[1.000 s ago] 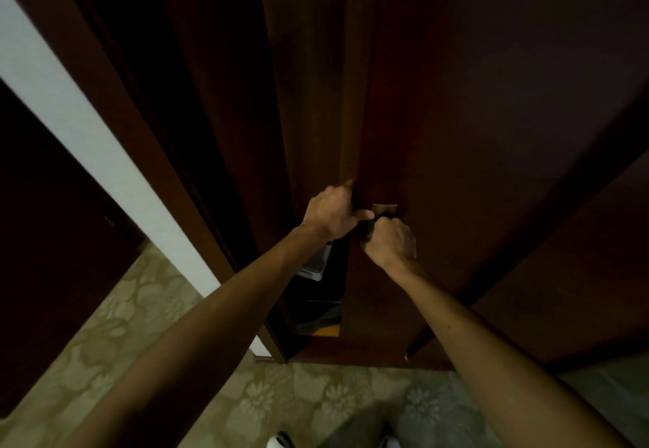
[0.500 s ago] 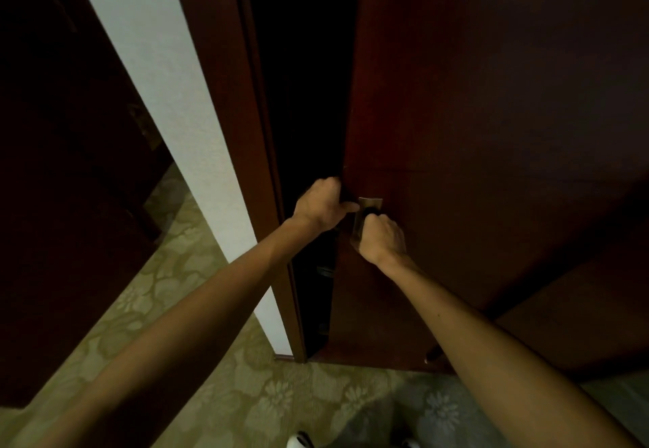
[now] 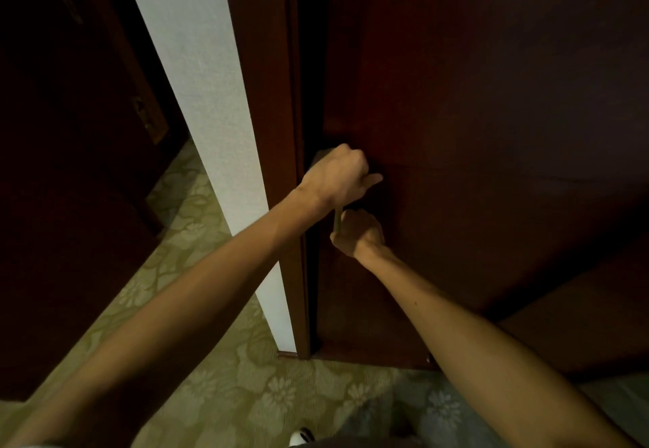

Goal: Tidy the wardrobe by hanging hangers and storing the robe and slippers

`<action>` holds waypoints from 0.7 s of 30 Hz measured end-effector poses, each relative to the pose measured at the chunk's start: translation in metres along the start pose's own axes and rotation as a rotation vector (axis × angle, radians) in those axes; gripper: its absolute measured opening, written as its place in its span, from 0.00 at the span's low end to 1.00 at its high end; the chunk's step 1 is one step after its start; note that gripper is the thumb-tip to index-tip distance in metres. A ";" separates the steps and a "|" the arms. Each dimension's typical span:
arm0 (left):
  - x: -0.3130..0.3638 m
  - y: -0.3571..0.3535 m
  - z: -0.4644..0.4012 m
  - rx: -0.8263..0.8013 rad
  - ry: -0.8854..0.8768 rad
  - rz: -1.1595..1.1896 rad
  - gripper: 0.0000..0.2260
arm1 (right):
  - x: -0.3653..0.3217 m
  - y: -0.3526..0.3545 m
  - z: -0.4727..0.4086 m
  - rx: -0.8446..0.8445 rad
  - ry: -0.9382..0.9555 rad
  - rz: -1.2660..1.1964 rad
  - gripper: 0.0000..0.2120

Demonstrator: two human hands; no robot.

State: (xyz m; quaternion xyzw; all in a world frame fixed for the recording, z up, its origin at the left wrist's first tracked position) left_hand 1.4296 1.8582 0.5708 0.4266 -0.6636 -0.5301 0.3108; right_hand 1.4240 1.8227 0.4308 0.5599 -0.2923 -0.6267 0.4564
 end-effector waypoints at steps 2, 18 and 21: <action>-0.003 -0.005 0.002 -0.022 -0.005 0.015 0.20 | -0.007 -0.003 -0.002 0.015 0.025 -0.002 0.13; -0.006 -0.009 0.002 -0.055 0.047 0.040 0.21 | -0.004 -0.001 -0.001 -0.020 0.022 -0.056 0.13; -0.008 -0.010 0.002 -0.048 0.055 0.046 0.20 | 0.000 0.029 0.011 0.034 0.062 -0.178 0.08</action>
Point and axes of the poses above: each hand's wrist, its own z-axis away from the middle knuckle, its own y-axis out of the back of the hand, x = y × z, the point moved 9 cm from there along -z, towards the middle knuckle, and after that the axes turned 13 degrees about -z, right-handed, at the moved point
